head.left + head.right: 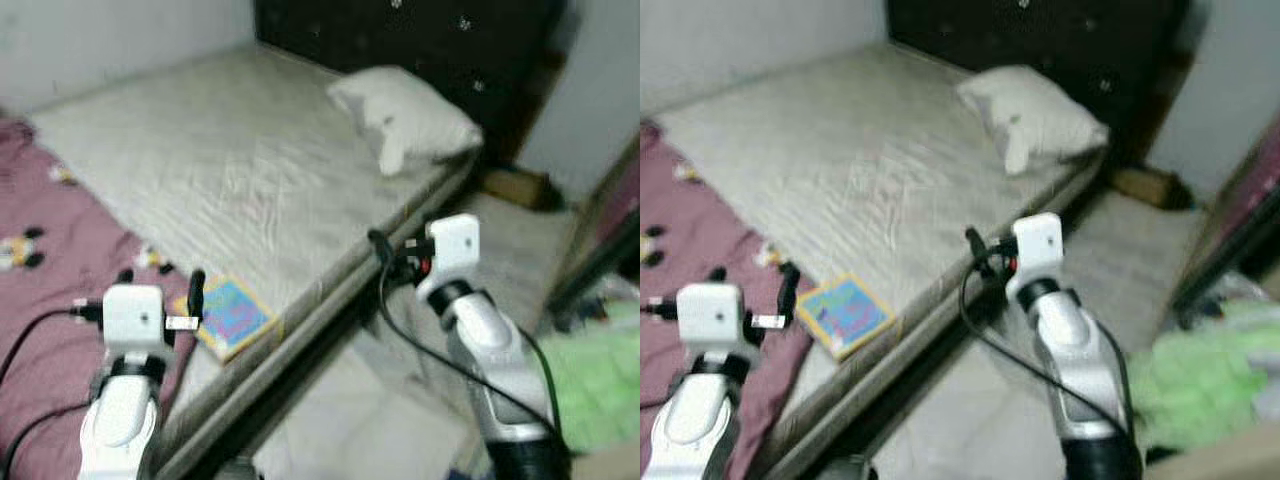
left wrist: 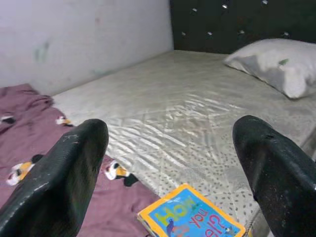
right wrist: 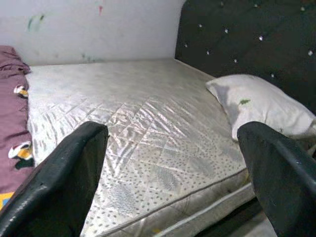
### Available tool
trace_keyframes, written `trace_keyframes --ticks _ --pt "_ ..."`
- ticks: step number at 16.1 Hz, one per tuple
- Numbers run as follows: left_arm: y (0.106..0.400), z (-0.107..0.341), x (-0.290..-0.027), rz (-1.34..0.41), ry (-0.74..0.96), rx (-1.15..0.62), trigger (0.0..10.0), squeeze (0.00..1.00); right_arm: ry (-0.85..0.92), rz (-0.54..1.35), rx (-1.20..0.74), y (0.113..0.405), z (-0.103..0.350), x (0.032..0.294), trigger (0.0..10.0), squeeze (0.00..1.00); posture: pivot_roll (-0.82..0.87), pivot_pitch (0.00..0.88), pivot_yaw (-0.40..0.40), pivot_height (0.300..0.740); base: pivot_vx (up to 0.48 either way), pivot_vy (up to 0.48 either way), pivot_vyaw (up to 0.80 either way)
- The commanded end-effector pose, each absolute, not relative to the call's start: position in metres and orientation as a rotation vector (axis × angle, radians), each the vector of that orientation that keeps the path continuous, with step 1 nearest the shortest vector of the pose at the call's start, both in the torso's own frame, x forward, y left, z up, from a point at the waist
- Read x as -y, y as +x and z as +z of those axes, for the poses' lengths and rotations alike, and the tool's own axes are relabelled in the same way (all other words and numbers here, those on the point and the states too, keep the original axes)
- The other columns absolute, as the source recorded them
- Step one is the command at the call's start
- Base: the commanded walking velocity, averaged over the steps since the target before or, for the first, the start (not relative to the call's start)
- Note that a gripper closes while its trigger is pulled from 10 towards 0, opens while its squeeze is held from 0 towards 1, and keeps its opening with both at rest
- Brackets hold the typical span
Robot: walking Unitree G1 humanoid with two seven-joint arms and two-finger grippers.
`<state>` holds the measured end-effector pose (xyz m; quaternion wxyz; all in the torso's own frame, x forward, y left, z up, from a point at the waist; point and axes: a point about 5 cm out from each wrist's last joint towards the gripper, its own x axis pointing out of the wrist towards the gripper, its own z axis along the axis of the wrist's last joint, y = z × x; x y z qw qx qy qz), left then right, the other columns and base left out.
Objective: Clean up the room
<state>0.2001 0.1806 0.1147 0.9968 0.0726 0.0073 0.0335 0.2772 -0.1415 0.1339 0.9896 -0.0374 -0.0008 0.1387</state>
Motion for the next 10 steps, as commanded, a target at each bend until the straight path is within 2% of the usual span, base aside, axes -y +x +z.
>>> trace_keyframes --ticks 1,10 --pt "0.2015 0.1164 -0.1771 0.059 0.147 -0.008 10.0 0.00 -0.080 0.251 0.008 0.2789 0.1353 0.1478 10.0 0.00 -0.04 0.000 -0.054 0.740 0.000 0.000 0.80" --pt "0.2037 0.1164 -0.1738 0.027 0.130 -0.002 10.0 0.00 -0.085 0.233 0.025 0.2820 0.1365 0.1472 10.0 0.00 -0.04 0.000 -0.055 0.740 0.000 0.000 0.80"
